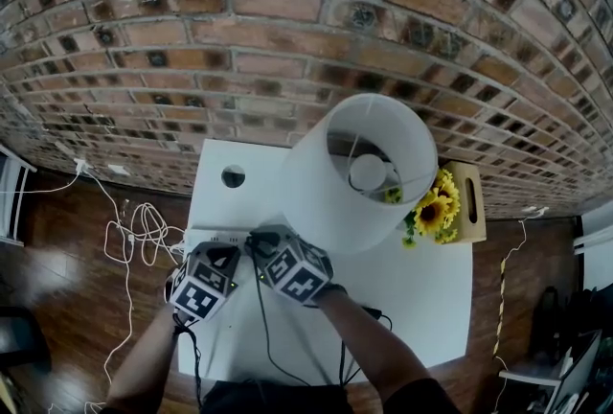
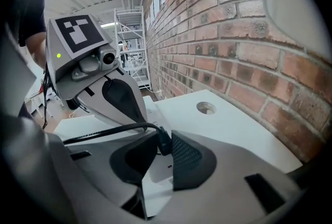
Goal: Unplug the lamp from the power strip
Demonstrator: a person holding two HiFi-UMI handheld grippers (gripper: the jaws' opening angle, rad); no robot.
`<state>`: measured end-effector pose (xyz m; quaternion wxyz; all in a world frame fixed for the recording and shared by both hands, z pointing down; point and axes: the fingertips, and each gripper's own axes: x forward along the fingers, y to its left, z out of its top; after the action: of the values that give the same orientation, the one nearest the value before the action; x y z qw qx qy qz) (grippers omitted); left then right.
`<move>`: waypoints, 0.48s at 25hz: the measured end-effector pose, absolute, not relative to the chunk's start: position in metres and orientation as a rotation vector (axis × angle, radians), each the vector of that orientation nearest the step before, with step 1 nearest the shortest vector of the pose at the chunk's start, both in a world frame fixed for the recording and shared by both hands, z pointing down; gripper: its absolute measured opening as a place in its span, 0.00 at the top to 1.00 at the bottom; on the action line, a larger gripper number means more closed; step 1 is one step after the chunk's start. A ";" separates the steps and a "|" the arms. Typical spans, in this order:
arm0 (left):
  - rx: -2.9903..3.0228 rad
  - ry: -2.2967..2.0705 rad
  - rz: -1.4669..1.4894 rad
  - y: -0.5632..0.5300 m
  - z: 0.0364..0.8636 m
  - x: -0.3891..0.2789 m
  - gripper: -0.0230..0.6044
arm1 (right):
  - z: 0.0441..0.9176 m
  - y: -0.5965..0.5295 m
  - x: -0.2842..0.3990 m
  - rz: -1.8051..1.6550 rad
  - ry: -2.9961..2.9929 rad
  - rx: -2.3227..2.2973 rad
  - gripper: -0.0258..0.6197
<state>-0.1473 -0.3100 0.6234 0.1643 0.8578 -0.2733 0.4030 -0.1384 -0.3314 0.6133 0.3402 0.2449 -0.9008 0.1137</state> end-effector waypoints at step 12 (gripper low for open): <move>2.430 -0.774 1.191 -0.310 0.624 -0.147 0.94 | 0.610 -0.337 -0.137 0.506 -2.368 0.763 0.84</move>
<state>-0.1466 -0.3101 0.6237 0.1630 0.8518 -0.2713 0.4175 -0.1368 -0.3367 0.6101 0.2970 0.2870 -0.8906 0.1904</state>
